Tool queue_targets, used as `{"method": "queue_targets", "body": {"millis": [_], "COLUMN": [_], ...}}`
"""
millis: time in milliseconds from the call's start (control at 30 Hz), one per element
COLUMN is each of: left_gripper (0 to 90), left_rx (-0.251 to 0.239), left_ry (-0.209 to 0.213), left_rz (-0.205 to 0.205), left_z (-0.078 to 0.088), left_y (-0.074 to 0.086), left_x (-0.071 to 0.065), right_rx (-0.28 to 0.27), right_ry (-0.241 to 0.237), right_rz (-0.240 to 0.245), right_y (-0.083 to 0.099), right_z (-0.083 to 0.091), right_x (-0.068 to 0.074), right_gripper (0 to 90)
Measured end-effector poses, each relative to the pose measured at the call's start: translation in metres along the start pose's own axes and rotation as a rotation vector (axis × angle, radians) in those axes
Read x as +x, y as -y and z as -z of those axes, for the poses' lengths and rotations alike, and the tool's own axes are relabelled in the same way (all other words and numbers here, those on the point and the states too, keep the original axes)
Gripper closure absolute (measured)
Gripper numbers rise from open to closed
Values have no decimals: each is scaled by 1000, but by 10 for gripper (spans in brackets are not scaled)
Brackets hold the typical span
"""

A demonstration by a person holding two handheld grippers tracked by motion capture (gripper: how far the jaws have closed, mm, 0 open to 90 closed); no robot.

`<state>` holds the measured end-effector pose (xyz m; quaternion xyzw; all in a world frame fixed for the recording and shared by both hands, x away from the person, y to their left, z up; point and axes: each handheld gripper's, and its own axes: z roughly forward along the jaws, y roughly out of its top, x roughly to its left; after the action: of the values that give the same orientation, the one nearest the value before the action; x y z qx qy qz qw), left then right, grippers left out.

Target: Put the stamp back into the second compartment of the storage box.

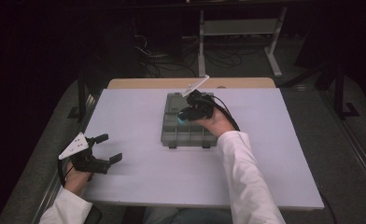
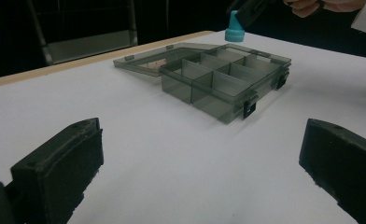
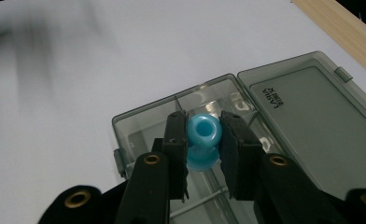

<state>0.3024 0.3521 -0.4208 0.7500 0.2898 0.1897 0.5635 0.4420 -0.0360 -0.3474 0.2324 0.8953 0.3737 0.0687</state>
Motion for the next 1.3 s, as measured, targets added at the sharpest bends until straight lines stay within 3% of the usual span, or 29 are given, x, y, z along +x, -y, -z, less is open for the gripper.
{"method": "queue_targets", "body": {"millis": [400, 533, 667, 767, 833, 1067, 1100, 1167, 1300], "left_gripper": [0, 0, 0, 0, 0, 0, 0, 0, 0], "left_rx": [-2, -27, -21, -11, 4, 6, 6, 6, 2], "left_ry": [-5, -1, 0, -2, -3, -2, -2, -2, 1], "left_rz": [7, 29, 20, 13, -6, -9, -9, -8, -1], "left_z": [1, -1, 0, 0, 1, 1, 1, 1, 0], "left_y": [0, 0, 0, 0, 0, 0, 0, 0, 0], "left_x": [0, -2, -1, -1, 1, 1, 1, 1, 0], "right_rx": [27, 37, 53, 61, 66, 89, 90, 88, 62], "right_ry": [9, 10, 16, 17, 16, 14, 16, 20, 36], "right_rz": [-3, -10, -22, -5, -32, -46, -52, -73, -119], "right_y": [-14, -17, -16, -14, -13, -8, -8, -7, -4], "right_z": [-13, -19, -23, -28, -29, -34, -35, -33, -25], "right_x": [-14, -20, -24, -29, -30, -36, -37, -39, -40], "right_gripper": [716, 717, 716, 716, 716, 711, 703, 582, 422]}}
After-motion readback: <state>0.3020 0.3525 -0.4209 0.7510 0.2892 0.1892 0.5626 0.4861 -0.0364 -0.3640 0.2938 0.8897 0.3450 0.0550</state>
